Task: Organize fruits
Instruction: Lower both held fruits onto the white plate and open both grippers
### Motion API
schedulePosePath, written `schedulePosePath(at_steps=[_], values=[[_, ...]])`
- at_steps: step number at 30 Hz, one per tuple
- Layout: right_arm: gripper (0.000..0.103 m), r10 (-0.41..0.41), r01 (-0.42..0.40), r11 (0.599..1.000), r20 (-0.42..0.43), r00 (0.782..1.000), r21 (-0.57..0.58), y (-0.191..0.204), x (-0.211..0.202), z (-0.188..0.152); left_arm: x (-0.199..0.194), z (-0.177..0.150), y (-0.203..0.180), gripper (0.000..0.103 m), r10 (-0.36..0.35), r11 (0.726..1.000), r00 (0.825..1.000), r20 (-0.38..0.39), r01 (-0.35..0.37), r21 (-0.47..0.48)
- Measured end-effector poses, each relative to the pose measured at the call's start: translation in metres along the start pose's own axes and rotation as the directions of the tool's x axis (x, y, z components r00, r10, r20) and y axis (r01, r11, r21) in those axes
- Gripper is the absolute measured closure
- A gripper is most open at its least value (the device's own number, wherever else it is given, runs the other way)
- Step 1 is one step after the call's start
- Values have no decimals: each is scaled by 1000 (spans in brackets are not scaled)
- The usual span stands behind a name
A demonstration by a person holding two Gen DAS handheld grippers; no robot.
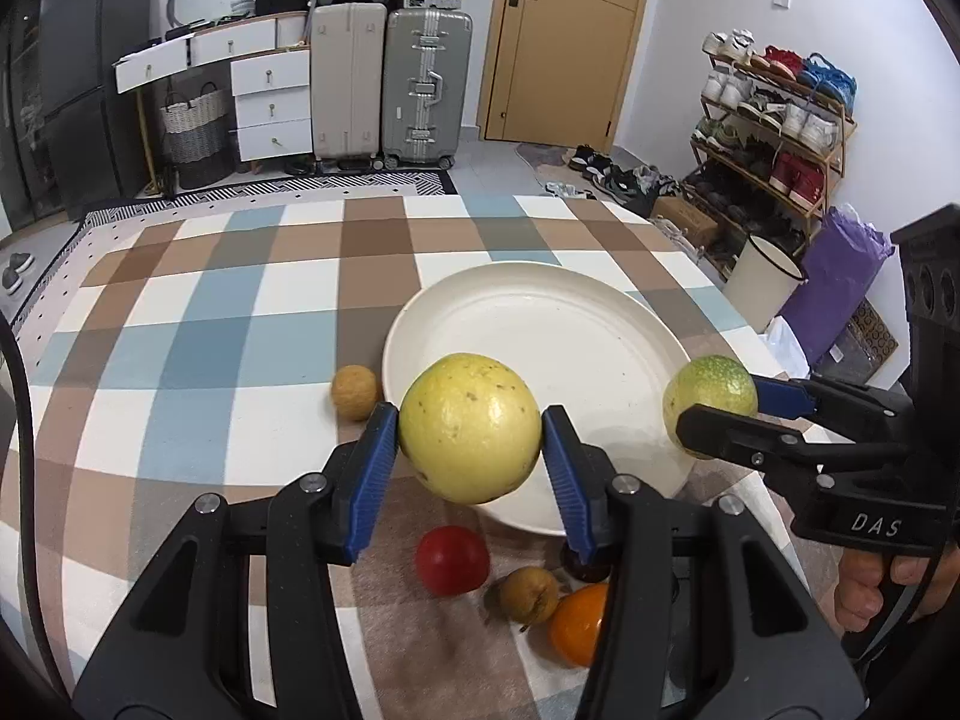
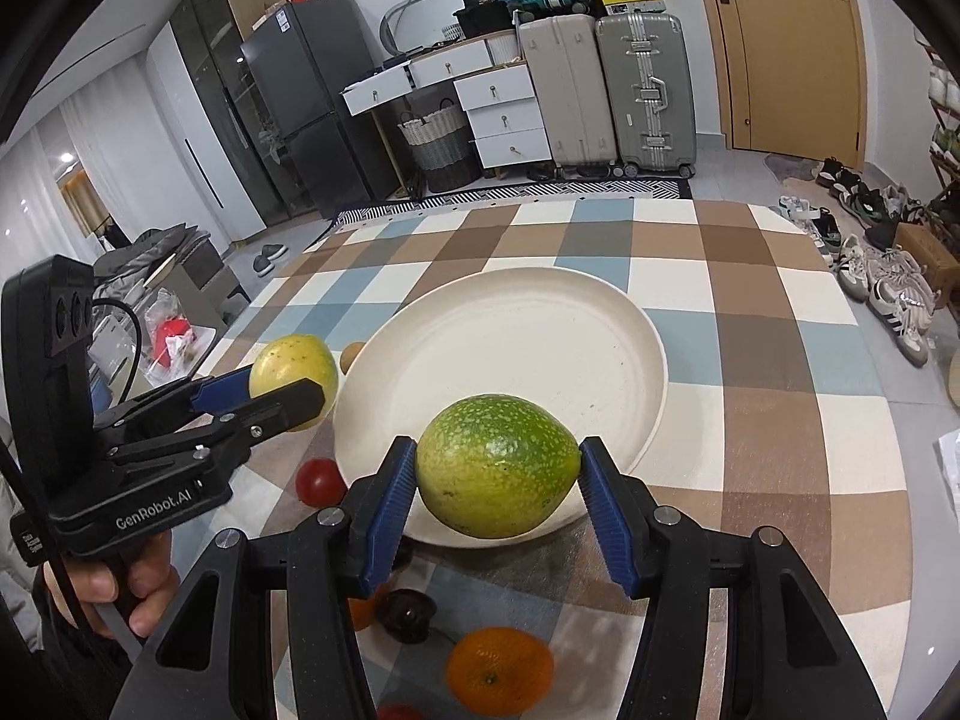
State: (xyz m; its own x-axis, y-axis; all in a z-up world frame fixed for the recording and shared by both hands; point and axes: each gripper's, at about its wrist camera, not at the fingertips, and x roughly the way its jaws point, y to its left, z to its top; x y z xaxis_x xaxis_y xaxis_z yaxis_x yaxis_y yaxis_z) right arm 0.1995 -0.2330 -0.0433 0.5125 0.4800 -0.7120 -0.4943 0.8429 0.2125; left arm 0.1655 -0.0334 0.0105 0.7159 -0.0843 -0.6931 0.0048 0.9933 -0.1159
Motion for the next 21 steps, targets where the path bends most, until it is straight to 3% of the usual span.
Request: schedulePosePath(at_steps=[10,21], values=[[47,-51,51,999,-35,998,-10,-9,14,6,32,8,-22,57,-42,998,999,-31,43,43],[47,-116,111,992,-78,990,-57,-11,30,8,68,5,-29,57,-25,996,996,-86,32,81]])
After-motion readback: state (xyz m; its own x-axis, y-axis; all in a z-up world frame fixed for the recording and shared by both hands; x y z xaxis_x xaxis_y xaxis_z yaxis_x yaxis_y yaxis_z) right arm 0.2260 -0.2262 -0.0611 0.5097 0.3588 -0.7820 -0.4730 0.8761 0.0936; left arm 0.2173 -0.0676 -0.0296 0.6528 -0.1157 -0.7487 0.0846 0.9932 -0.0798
